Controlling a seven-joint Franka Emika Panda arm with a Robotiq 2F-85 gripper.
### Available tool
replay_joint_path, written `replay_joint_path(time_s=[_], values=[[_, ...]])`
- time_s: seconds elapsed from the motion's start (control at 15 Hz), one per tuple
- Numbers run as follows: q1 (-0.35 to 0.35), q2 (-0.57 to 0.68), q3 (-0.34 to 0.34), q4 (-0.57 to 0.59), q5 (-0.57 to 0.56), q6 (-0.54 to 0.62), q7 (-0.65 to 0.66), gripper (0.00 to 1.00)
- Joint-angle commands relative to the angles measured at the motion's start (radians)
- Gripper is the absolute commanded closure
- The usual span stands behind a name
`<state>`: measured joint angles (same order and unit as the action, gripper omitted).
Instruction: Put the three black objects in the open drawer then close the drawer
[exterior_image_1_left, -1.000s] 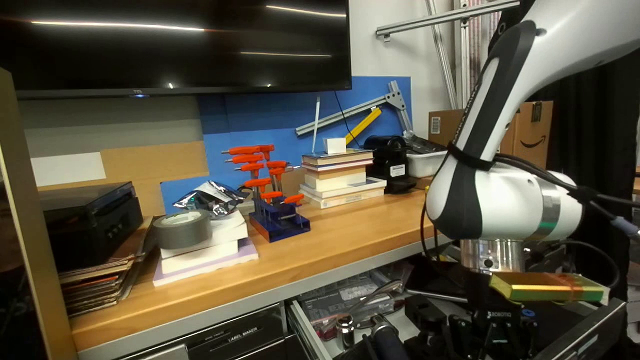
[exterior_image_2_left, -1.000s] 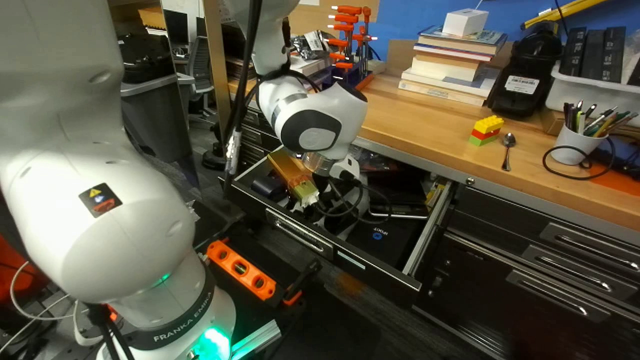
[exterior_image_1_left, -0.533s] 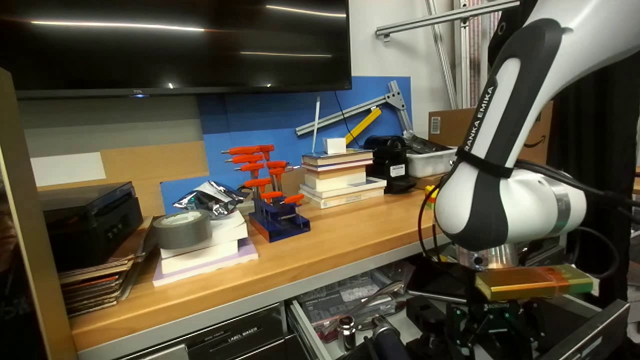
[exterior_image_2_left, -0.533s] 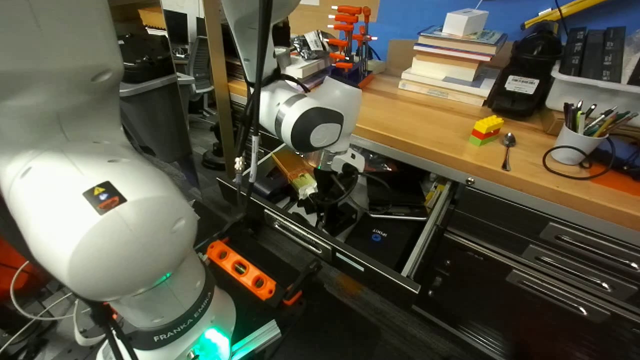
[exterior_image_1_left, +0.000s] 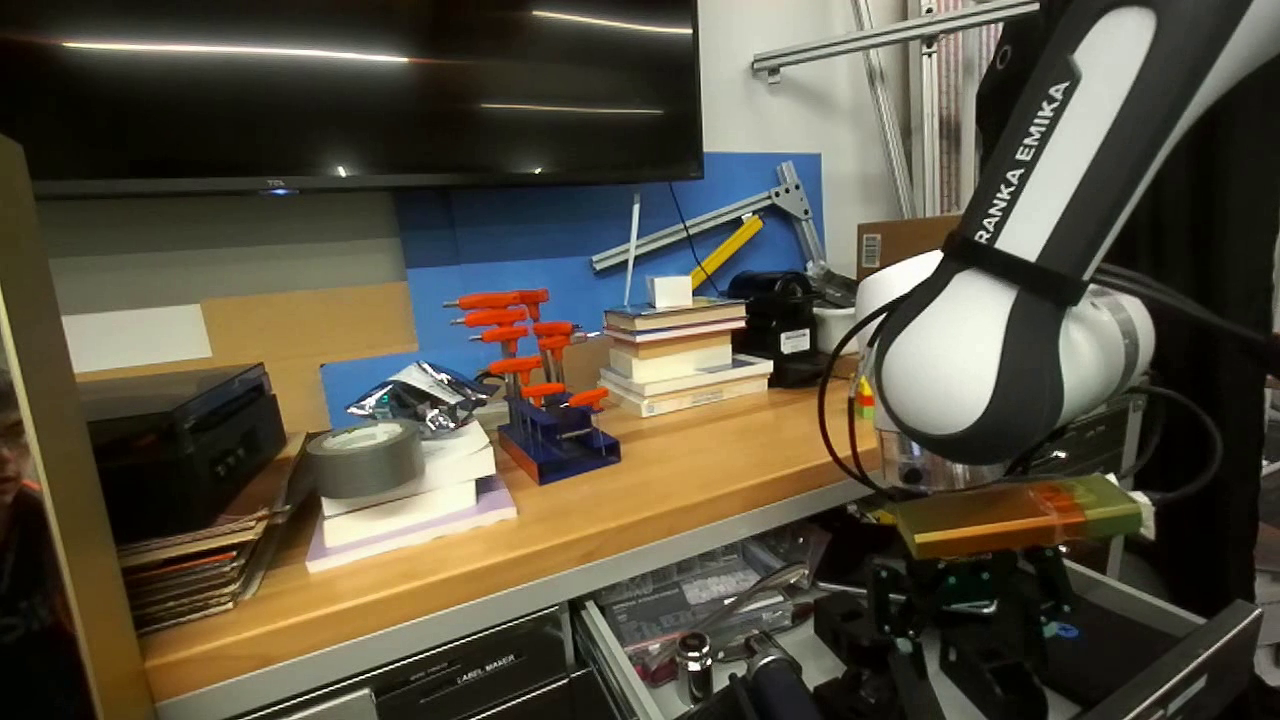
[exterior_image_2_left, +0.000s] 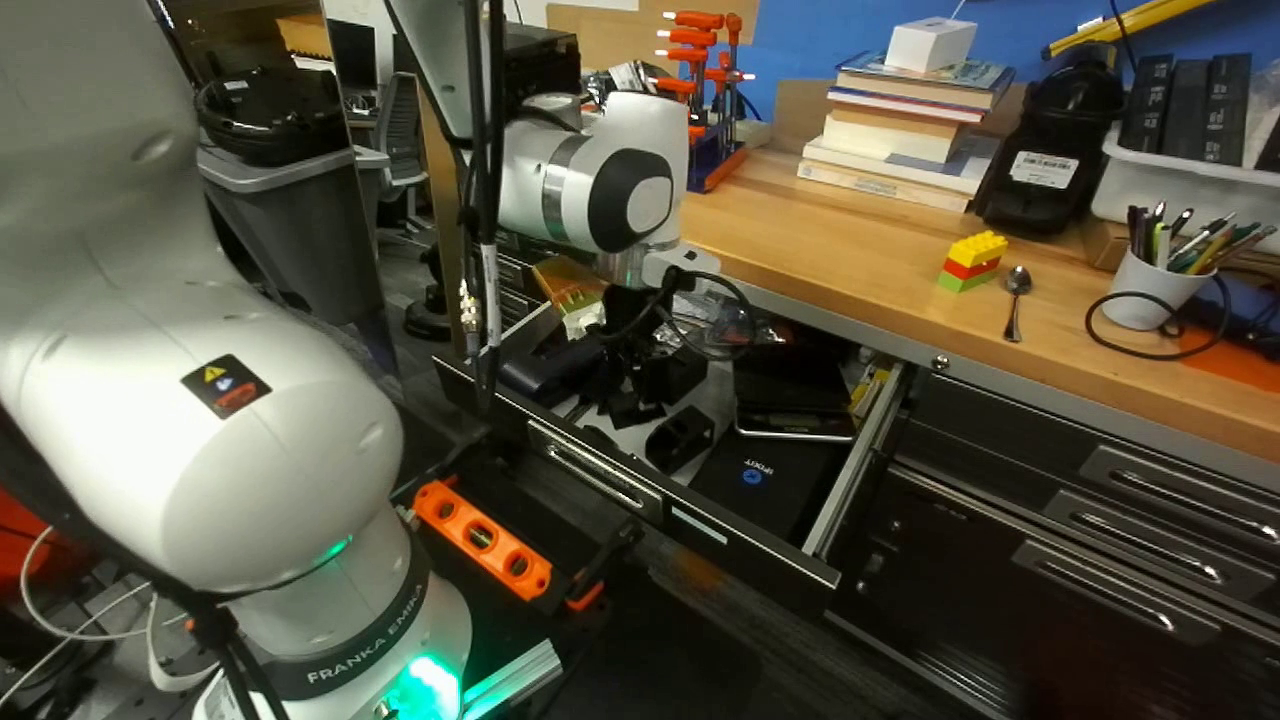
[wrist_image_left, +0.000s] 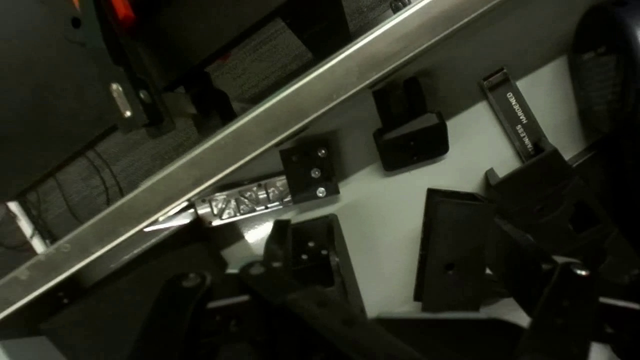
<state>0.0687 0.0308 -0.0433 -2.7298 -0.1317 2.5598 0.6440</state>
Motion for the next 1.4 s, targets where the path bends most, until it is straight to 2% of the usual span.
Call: replay_joint_path(time_s=[0.0,0.13,0.2,0.33,0.73,0.93,1.33], values=[[-0.014,-0.113,0.022,-0.035,-0.04,-0.134,0.231,0.0],[-0.027,-0.144,0.034,-0.056,-0.006,-0.19,0.315,0.0],[-0.032,-0.115,0.039,-0.012,0.023,-0.224,0.345,0.0],[-0.042,-0.109,0.037,-0.016,0.079,-0.218,0.395,0.0],[-0.072,-0.076,0.023,-0.015,0.272,-0.141,0.422,0.0],[-0.081,-0.078,0.025,-0.015,0.294,-0.148,0.484,0.0],[-0.059,-0.071,0.063,-0.015,0.288,-0.147,0.74,0.0]])
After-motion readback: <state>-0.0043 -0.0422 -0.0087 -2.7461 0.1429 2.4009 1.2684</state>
